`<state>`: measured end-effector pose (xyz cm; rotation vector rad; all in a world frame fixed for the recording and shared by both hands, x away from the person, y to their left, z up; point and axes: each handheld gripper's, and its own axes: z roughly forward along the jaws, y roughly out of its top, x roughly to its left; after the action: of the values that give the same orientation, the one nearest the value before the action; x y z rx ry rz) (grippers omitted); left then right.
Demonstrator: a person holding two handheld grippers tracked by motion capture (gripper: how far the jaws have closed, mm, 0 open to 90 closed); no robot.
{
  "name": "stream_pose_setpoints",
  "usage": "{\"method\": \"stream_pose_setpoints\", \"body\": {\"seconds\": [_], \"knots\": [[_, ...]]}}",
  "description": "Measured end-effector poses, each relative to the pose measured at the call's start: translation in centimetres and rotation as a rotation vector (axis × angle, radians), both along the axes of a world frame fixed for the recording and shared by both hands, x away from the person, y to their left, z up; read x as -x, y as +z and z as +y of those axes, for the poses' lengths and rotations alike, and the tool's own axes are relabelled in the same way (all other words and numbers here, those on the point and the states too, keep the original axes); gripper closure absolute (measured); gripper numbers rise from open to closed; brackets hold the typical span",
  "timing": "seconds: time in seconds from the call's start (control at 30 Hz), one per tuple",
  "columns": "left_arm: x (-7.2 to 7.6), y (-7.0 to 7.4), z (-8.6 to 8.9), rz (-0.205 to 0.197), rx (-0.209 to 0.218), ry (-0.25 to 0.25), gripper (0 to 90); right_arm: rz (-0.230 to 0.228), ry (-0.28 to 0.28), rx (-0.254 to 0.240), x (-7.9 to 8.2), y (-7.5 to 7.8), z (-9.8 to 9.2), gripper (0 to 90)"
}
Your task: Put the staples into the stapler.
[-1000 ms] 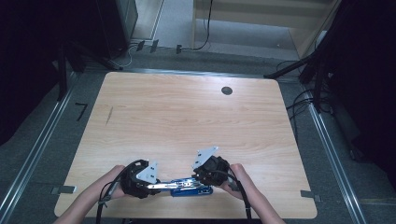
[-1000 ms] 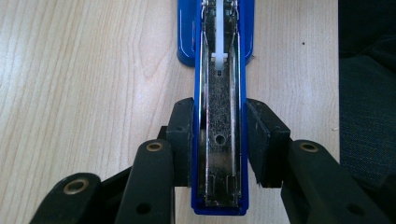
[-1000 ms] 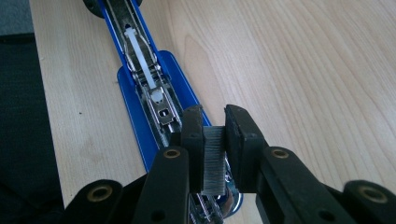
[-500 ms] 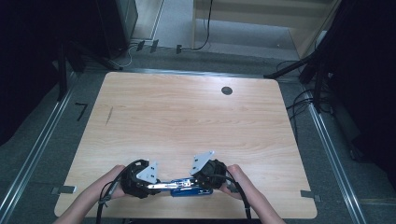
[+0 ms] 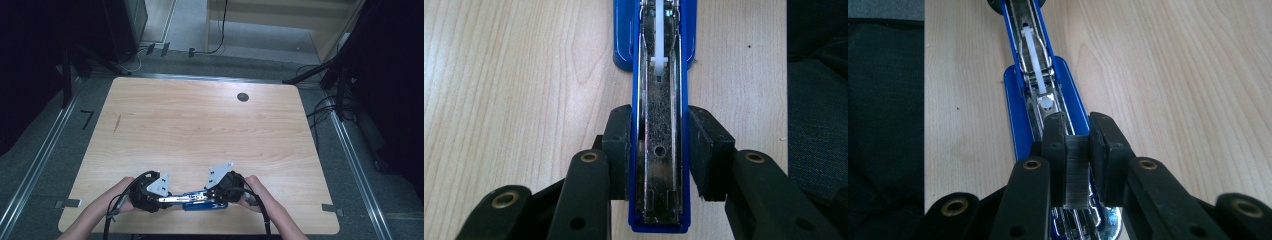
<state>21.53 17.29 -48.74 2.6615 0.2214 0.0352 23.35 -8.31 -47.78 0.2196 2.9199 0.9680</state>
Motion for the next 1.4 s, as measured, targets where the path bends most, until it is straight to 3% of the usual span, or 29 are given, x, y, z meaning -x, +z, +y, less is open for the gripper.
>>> {"method": "stream_pose_setpoints", "body": {"seconds": [0.5, 1.23, 1.4], "knots": [[0.01, -0.05, -0.09, 0.002, -0.003, 0.002, 66.2, -0.033, 0.053, 0.021, 0.10, -0.37, 0.02, 79.1], [-0.02, -0.09, -0.18, 0.001, -0.010, 0.001, 66.0, -0.037, 0.113, 0.009, -0.12, -0.68, -0.25, 78.3], [0.01, -0.14, -0.21, 0.004, -0.008, 0.005, 66.0, -0.041, 0.136, 0.027, -0.03, -0.74, -0.34, 77.9]]}}
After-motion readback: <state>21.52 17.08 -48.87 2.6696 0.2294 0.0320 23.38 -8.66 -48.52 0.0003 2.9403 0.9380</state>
